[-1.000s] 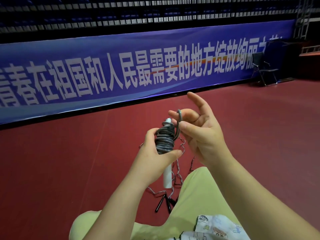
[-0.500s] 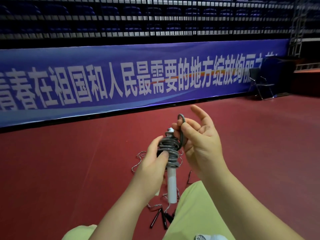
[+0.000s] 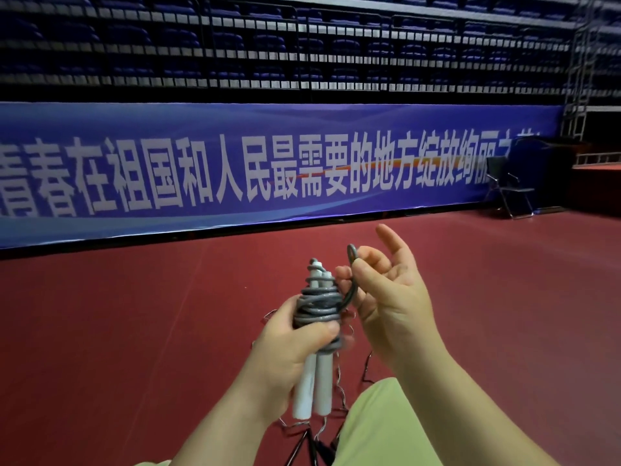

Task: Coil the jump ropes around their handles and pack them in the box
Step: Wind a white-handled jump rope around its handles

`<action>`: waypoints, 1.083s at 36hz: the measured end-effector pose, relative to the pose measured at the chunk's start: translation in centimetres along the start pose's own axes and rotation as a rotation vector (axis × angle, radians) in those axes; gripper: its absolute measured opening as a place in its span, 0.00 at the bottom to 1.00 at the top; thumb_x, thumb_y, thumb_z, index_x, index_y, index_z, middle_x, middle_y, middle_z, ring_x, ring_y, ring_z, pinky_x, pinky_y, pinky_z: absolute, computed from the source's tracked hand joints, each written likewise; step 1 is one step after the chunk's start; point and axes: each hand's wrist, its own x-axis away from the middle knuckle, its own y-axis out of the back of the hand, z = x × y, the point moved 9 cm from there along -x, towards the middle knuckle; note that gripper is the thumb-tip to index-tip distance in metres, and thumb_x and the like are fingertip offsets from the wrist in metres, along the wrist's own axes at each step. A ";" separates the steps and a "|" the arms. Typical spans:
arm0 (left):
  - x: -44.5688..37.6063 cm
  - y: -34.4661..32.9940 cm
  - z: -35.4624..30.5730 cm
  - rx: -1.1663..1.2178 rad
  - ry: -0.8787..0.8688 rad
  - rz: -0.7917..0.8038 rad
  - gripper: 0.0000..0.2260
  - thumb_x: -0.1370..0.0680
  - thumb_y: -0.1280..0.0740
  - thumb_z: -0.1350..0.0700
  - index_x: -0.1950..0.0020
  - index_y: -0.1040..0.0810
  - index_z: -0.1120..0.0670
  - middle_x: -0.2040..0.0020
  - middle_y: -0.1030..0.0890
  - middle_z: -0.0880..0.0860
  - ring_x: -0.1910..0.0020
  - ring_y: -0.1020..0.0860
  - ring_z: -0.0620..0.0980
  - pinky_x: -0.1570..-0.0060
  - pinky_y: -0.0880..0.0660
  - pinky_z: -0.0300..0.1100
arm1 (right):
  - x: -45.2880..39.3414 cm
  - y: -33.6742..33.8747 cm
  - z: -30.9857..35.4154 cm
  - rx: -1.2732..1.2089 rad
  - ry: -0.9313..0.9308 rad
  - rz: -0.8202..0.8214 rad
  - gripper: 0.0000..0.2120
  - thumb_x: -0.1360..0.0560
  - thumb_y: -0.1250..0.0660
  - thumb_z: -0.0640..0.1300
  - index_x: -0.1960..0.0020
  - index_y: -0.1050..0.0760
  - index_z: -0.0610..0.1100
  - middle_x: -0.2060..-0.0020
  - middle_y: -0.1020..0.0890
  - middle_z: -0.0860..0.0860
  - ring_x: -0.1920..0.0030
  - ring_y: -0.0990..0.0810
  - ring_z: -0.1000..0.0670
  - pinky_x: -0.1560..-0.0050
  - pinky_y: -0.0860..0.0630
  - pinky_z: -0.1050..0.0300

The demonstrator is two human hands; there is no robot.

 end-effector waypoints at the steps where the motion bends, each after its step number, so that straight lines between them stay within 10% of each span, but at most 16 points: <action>1: 0.0 0.1 -0.2 -0.032 -0.014 -0.006 0.21 0.35 0.32 0.62 0.43 0.23 0.58 0.52 0.17 0.58 0.57 0.17 0.52 0.51 0.20 0.50 | -0.1 0.2 -0.1 -0.001 -0.004 -0.015 0.32 0.34 0.33 0.33 0.32 0.34 0.47 0.63 0.21 0.51 0.65 0.18 0.49 0.65 0.21 0.59; 22: 0.0 -0.5 -1.2 -0.252 -0.067 0.031 0.21 0.43 0.26 0.46 0.51 0.19 0.46 0.59 0.18 0.49 0.61 0.21 0.45 0.61 0.27 0.36 | -0.9 2.1 -2.3 -0.023 -0.207 -0.078 0.50 0.49 0.16 0.35 0.31 0.34 0.41 0.56 0.16 0.39 0.60 0.15 0.44 0.67 0.20 0.58; 39: 0.0 0.3 -2.5 -0.357 -0.175 -0.044 0.27 0.35 0.32 0.54 0.40 0.29 0.32 0.54 0.18 0.44 0.60 0.16 0.52 0.61 0.23 0.36 | -1.6 2.4 -3.1 -0.019 -0.286 -0.027 0.35 0.39 0.29 0.28 0.33 0.32 0.40 0.62 0.16 0.39 0.70 0.18 0.48 0.74 0.24 0.63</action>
